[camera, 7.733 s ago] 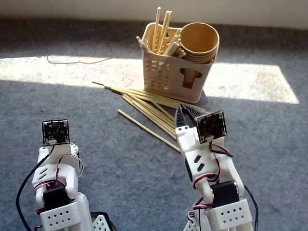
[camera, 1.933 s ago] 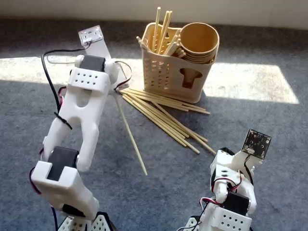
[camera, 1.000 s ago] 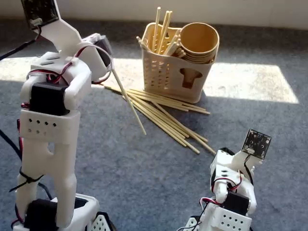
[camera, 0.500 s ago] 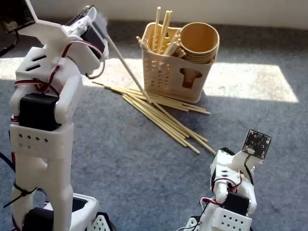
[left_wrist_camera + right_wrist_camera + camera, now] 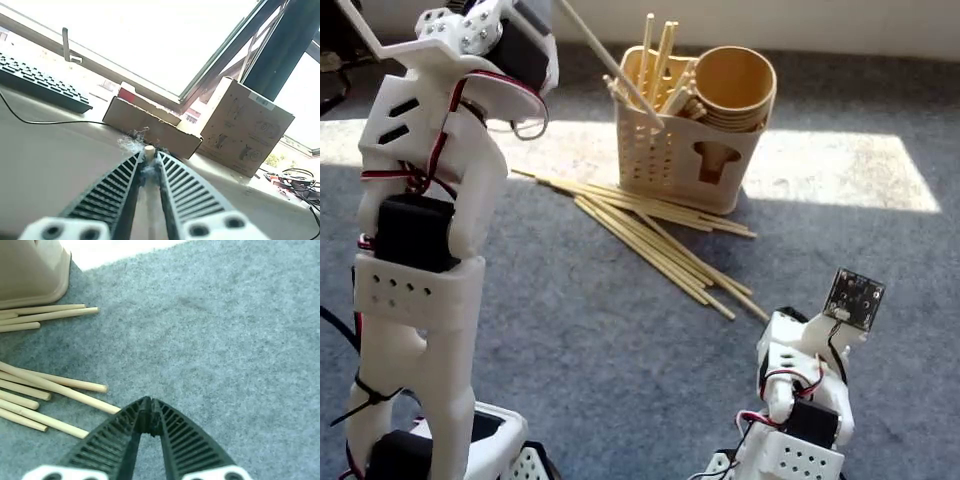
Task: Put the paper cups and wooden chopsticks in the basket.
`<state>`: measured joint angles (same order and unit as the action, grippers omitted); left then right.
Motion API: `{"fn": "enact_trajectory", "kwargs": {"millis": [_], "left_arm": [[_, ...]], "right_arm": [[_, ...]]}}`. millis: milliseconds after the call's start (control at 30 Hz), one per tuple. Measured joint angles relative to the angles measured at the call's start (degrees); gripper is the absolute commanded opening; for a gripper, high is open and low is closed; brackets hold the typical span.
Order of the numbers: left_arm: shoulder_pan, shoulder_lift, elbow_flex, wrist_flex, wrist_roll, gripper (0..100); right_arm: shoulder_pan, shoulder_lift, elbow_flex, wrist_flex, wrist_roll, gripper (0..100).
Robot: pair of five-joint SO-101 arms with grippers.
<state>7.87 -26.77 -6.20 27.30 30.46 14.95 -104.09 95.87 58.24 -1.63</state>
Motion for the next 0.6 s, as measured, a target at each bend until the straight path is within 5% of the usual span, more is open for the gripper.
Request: {"fn": "enact_trajectory", "kwargs": {"millis": [333, 600], "left_arm": [[1.76, 5.80, 7.91, -17.76, -7.56, 1], [1.76, 11.43, 8.26, -21.71, -7.65, 1]], "right_arm": [[0.00, 0.00, 0.00, 0.00, 0.00, 0.5], [0.26, 0.00, 0.00, 0.00, 0.00, 0.5]]}}
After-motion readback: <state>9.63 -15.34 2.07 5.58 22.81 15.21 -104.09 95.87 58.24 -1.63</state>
